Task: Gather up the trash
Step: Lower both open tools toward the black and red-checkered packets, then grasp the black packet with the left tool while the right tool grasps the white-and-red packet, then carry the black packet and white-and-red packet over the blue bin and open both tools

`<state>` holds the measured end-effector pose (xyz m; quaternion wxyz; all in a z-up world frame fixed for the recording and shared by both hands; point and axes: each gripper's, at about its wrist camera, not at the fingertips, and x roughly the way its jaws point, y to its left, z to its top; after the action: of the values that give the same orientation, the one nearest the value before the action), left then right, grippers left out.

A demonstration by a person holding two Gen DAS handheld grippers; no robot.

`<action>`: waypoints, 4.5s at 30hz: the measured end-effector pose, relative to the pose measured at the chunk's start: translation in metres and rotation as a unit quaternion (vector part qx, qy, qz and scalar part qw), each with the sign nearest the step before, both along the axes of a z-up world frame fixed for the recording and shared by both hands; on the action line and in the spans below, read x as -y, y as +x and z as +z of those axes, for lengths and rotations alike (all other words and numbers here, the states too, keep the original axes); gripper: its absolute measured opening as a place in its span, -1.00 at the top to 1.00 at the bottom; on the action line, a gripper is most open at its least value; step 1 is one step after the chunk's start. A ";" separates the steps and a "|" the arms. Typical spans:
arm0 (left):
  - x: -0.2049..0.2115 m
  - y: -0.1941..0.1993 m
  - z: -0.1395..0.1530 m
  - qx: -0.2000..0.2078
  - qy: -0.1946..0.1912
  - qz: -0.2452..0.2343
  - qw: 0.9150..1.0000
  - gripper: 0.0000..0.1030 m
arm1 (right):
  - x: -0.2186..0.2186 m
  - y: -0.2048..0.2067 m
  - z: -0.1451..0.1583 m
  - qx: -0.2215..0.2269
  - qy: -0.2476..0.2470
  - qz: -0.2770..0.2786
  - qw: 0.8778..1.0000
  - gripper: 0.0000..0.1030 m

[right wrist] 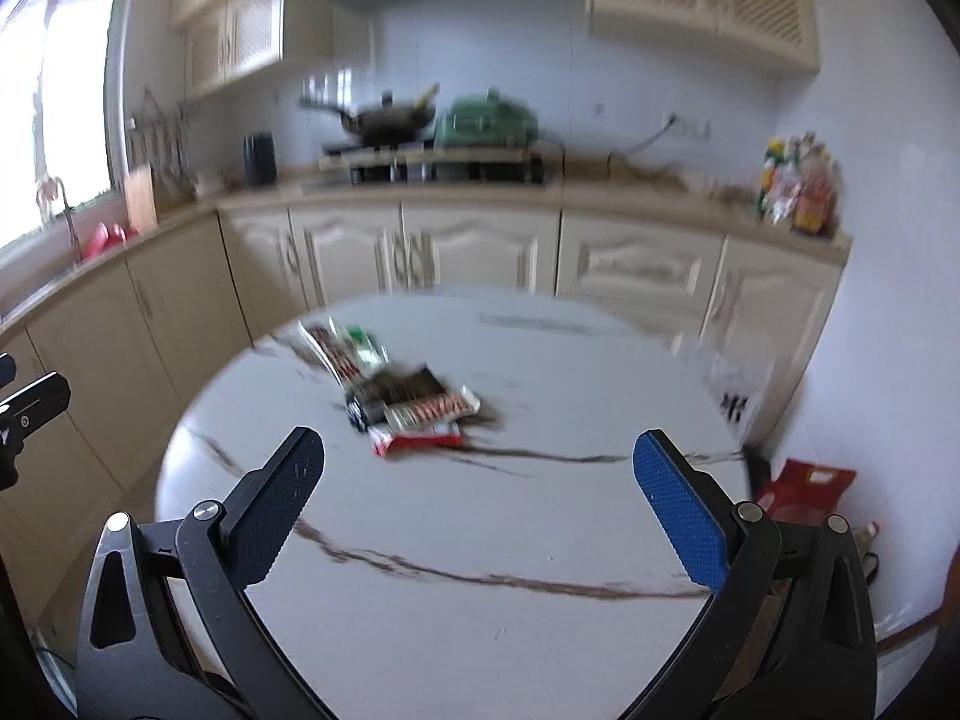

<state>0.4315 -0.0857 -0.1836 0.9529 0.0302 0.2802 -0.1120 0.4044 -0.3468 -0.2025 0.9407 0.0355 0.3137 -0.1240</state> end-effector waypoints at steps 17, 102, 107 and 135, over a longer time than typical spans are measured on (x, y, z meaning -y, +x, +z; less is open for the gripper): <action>-0.001 0.178 0.011 -0.110 -0.013 -0.031 0.993 -0.99 | 0.029 0.169 -0.106 -0.157 0.092 0.039 0.982 -1.00; 0.210 0.191 -0.068 -0.175 0.018 -0.209 0.962 0.75 | 0.105 0.077 -0.090 -0.101 0.081 0.095 0.987 0.85; 0.187 0.183 -0.056 -0.155 -0.014 -0.215 0.964 0.76 | 0.097 0.073 -0.078 -0.088 0.076 0.094 0.989 0.86; -0.219 0.061 0.007 -0.071 -0.088 -0.001 0.994 0.75 | -0.264 0.100 -0.039 -0.043 0.067 0.351 0.933 0.85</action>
<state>0.4922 0.1333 -0.1766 0.9293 -0.0610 0.3366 -0.1392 0.5041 -0.0831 -0.2417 0.9056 -0.0196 0.3534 0.2337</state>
